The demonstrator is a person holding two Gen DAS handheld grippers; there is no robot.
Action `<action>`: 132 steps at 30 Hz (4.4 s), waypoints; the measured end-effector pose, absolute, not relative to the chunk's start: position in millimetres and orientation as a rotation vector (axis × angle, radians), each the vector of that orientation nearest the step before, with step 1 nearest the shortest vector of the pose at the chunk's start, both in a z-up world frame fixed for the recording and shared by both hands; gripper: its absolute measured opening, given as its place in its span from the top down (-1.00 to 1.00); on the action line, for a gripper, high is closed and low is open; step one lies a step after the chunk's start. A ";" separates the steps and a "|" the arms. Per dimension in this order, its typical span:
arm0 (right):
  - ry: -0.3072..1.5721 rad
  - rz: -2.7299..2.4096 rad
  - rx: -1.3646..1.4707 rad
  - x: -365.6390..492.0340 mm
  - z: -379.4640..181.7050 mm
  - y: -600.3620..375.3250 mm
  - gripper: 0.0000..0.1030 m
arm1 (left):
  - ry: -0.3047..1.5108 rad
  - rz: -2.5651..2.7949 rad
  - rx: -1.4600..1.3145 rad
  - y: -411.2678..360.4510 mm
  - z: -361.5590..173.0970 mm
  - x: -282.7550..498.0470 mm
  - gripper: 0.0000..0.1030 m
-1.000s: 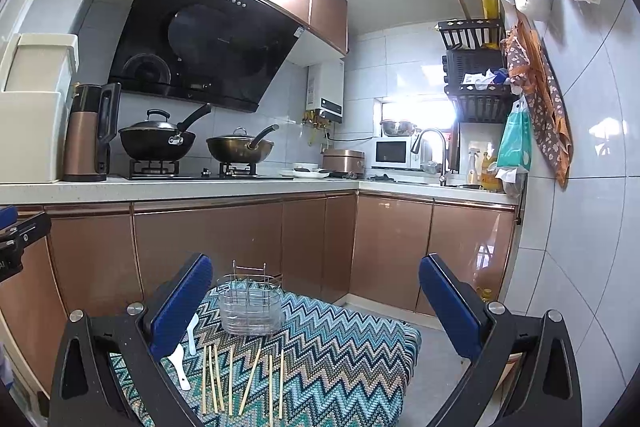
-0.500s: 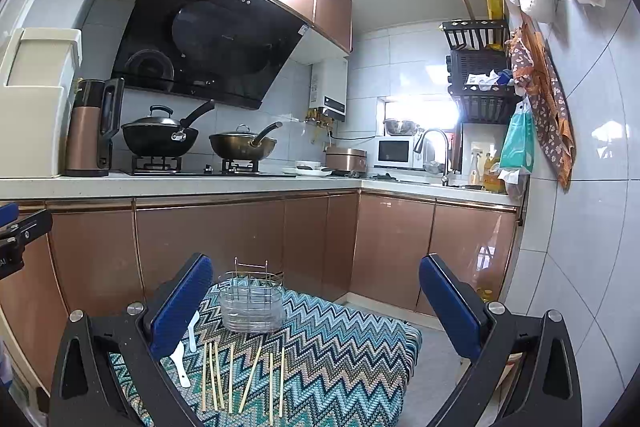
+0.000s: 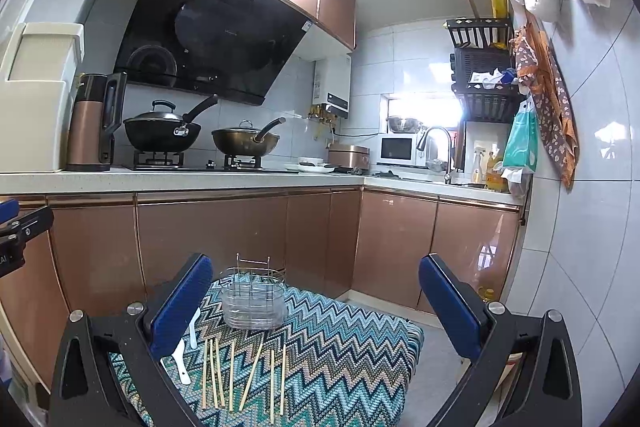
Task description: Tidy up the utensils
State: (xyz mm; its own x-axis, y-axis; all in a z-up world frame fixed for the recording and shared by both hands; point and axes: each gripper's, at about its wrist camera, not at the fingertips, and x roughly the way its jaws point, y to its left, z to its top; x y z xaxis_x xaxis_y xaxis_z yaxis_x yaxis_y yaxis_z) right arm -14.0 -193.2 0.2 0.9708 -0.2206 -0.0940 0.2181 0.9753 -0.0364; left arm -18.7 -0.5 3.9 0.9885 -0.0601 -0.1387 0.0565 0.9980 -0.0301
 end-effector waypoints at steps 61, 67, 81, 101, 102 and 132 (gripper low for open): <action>0.819 0.173 0.194 222.3 -163.4 -281.4 0.06 | 1.107 -0.345 -0.222 -51.4 -178.4 252.8 0.34; 0.897 0.223 0.209 249.7 -186.9 -292.6 0.16 | 1.264 -0.326 -0.235 -73.1 -211.6 292.5 0.57; 0.977 0.280 0.190 277.4 -220.8 -297.7 0.17 | 1.396 -0.193 -0.213 -87.4 -255.2 329.0 0.81; 1.146 0.351 0.216 347.6 -249.6 -291.4 0.59 | 1.444 -0.156 -0.233 -93.5 -270.4 333.9 0.82; 1.153 0.353 0.214 350.0 -251.1 -289.8 0.60 | 1.445 -0.157 -0.235 -93.1 -270.4 334.2 0.82; 0.969 0.309 0.087 267.3 -174.5 -277.9 0.89 | 1.218 -0.245 -0.250 -81.1 -194.7 275.2 0.90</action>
